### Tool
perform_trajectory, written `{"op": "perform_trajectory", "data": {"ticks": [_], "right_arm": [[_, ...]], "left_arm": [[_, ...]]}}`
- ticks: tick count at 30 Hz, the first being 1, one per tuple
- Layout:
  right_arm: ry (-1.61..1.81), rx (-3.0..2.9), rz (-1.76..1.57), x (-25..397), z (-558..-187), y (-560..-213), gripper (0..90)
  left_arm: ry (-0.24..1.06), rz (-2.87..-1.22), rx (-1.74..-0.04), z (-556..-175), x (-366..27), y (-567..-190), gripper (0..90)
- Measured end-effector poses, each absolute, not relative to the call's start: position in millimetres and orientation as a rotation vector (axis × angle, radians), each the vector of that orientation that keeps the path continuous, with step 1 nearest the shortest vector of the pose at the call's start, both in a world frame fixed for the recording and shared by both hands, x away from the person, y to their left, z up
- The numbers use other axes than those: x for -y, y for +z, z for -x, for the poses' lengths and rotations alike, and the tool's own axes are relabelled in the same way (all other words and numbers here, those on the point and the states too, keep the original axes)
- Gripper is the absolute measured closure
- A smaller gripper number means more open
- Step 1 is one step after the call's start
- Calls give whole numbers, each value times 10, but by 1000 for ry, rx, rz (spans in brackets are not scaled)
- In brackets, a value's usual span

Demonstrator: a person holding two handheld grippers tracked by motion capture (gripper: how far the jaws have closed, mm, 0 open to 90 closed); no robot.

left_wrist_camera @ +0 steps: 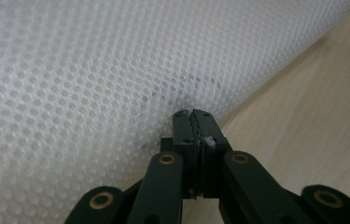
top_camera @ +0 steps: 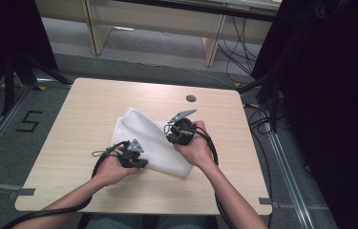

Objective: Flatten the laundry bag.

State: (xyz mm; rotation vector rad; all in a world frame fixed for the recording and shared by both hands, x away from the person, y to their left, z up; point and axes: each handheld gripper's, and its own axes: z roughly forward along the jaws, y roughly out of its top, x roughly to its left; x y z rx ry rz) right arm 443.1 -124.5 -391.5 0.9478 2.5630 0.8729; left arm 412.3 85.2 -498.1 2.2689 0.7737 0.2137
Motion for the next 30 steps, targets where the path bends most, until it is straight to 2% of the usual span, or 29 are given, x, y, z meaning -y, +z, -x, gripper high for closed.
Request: {"op": "perform_trajectory", "data": {"ticks": [15, 20, 22, 30], "right_arm": [[907, -2565, -893, 1173, -4205, -3801, 895], [942, -2560, -830, 1182, -4223, -3791, 894], [940, -2553, -912, 1201, -4201, -3765, 895], [952, -2544, -893, 1213, -4169, -3717, 895]], "left_arm": [[259, -2225, -814, -4274, -803, -5024, 871], [285, -2269, -768, -4153, -774, -4943, 875], [264, -2281, -730, -4011, -728, -4879, 884], [235, -2301, -732, -4071, -670, -4953, 890]]}}
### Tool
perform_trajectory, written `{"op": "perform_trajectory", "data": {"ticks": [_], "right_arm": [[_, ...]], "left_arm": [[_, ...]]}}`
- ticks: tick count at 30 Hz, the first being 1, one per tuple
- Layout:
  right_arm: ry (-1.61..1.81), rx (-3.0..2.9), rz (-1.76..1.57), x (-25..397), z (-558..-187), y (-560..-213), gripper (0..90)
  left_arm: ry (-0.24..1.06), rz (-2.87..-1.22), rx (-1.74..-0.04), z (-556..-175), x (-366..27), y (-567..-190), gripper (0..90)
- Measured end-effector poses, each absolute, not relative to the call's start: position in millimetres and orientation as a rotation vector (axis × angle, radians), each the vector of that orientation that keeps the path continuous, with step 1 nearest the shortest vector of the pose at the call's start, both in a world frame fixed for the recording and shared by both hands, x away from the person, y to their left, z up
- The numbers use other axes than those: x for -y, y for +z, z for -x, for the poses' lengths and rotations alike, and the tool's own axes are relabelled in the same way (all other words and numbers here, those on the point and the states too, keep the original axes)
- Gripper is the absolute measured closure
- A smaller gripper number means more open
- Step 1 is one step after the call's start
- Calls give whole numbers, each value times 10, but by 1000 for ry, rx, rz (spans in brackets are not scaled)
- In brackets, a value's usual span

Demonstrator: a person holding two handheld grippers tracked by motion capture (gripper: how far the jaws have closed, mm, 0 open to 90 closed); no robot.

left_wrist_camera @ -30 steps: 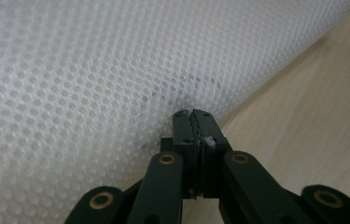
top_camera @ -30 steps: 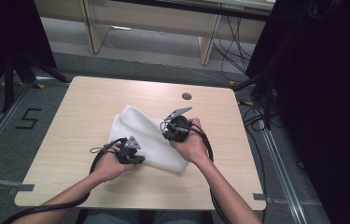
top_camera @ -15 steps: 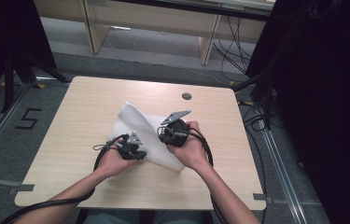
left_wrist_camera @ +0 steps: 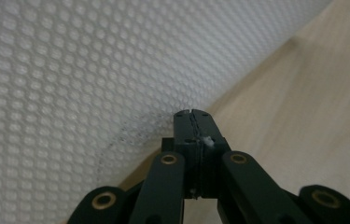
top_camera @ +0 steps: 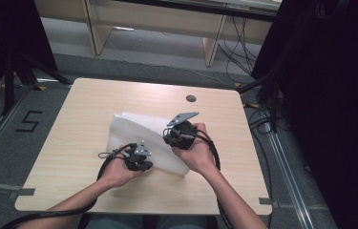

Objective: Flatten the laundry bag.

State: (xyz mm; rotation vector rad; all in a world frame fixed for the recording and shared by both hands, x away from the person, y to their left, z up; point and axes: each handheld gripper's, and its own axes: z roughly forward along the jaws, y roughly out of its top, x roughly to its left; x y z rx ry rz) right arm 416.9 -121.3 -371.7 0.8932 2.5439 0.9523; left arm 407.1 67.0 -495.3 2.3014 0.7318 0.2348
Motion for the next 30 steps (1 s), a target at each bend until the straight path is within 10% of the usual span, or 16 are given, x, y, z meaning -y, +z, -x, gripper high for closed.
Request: {"op": "perform_trajectory", "data": {"ticks": [30], "right_arm": [[957, -2596, -804, 1156, -4009, -3816, 895]], "left_arm": [[266, -2286, -757, -4022, -1206, -4822, 841]]}}
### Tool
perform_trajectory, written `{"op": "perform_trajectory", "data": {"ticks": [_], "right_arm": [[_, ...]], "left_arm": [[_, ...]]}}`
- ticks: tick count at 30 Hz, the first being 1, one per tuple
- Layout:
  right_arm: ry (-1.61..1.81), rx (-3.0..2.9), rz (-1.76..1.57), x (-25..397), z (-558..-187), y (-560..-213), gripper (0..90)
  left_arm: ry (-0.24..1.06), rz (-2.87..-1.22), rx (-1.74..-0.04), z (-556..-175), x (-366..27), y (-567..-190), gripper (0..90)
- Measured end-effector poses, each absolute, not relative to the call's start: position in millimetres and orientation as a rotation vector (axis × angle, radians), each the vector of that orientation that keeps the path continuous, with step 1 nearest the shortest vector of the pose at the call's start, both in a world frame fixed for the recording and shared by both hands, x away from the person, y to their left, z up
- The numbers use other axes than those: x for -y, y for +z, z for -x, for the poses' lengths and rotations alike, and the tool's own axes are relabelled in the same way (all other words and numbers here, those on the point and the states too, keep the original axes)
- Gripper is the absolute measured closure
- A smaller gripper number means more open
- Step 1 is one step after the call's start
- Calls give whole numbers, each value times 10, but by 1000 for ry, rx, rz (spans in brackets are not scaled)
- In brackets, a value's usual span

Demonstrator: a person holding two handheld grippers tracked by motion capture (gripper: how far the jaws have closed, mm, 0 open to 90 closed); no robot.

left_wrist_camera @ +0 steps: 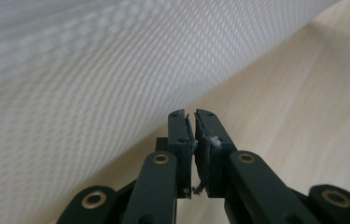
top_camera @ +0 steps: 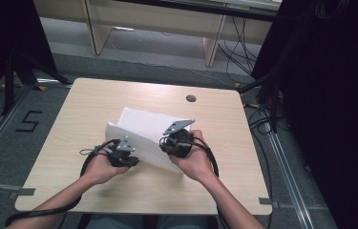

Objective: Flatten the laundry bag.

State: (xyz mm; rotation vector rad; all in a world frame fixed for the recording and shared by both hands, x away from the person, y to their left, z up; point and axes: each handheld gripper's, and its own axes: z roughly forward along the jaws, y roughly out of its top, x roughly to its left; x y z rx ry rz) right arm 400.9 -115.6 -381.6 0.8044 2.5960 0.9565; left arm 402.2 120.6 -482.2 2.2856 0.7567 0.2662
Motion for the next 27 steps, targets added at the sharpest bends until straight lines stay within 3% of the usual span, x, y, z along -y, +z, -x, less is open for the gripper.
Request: {"op": "perform_trajectory", "data": {"ticks": [15, 21, 27], "right_arm": [[922, -2649, -779, 1102, -3885, -3923, 895], [893, -2679, -795, 1078, -3812, -4009, 895], [881, -2732, -725, 1086, -3744, -4097, 895]], "left_arm": [[392, -2213, -907, -3548, -2233, -4723, 800], [419, -2173, -951, -3567, -2334, -4706, 787], [438, -2241, -913, -3600, -2380, -4697, 776]]}}
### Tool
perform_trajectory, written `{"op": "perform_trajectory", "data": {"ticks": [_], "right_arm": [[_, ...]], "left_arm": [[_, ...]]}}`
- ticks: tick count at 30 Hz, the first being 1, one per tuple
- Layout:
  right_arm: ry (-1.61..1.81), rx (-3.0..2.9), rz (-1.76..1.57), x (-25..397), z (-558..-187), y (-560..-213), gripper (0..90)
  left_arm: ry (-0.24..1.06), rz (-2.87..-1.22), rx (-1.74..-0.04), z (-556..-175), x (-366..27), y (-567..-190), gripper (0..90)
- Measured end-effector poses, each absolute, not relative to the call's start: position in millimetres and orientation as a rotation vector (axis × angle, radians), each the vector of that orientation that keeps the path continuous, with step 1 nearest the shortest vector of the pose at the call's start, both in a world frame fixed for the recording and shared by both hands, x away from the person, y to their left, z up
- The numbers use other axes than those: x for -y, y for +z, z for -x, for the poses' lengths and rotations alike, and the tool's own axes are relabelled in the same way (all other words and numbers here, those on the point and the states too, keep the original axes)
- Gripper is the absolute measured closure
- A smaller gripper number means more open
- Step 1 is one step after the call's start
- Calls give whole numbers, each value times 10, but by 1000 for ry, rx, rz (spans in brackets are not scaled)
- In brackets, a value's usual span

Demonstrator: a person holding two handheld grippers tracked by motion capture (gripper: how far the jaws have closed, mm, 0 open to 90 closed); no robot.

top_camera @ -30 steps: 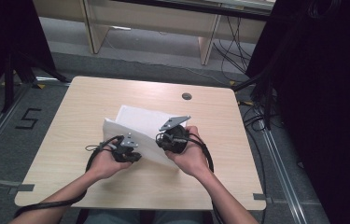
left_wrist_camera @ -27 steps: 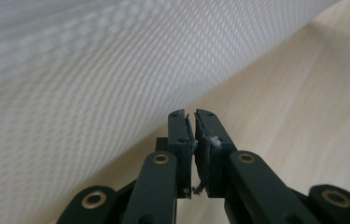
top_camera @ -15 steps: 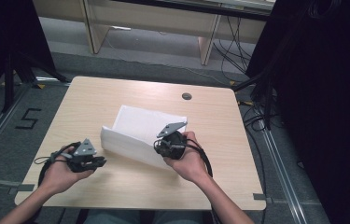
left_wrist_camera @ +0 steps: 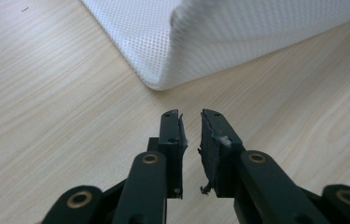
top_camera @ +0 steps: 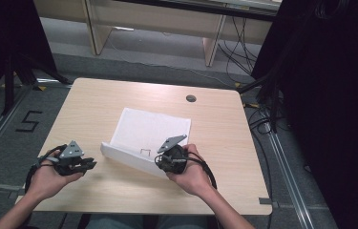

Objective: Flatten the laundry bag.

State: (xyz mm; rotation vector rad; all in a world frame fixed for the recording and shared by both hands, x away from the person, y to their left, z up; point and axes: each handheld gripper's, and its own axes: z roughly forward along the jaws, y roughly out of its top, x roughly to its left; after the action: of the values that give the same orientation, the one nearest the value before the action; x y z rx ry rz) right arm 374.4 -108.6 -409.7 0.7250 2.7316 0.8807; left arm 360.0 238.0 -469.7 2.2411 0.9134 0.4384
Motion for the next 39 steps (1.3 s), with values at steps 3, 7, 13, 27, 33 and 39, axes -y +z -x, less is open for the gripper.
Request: {"op": "perform_trajectory", "data": {"ticks": [3, 7, 13, 27, 33, 39], "right_arm": [[859, -2739, -719, 1089, -3703, -4134, 894], [813, -2793, -701, 1073, -3632, -4217, 894], [779, -2822, -726, 1084, -3605, -4343, 894], [724, -2882, -725, 1077, -3587, -4565, 891], [708, -2890, -724, 1067, -3580, -4632, 890], [687, -2904, -742, 1068, -3586, -4686, 888]], "left_arm": [[448, -2250, -922, -3609, -2392, -4710, 768], [448, -2254, -935, -3627, -2414, -4730, 766], [451, -2258, -934, -3647, -2415, -4735, 764], [468, -2233, -934, -3654, -2364, -4733, 754], [472, -2204, -949, -3652, -2333, -4729, 748], [488, -2124, -967, -3649, -2268, -4729, 725]]}}
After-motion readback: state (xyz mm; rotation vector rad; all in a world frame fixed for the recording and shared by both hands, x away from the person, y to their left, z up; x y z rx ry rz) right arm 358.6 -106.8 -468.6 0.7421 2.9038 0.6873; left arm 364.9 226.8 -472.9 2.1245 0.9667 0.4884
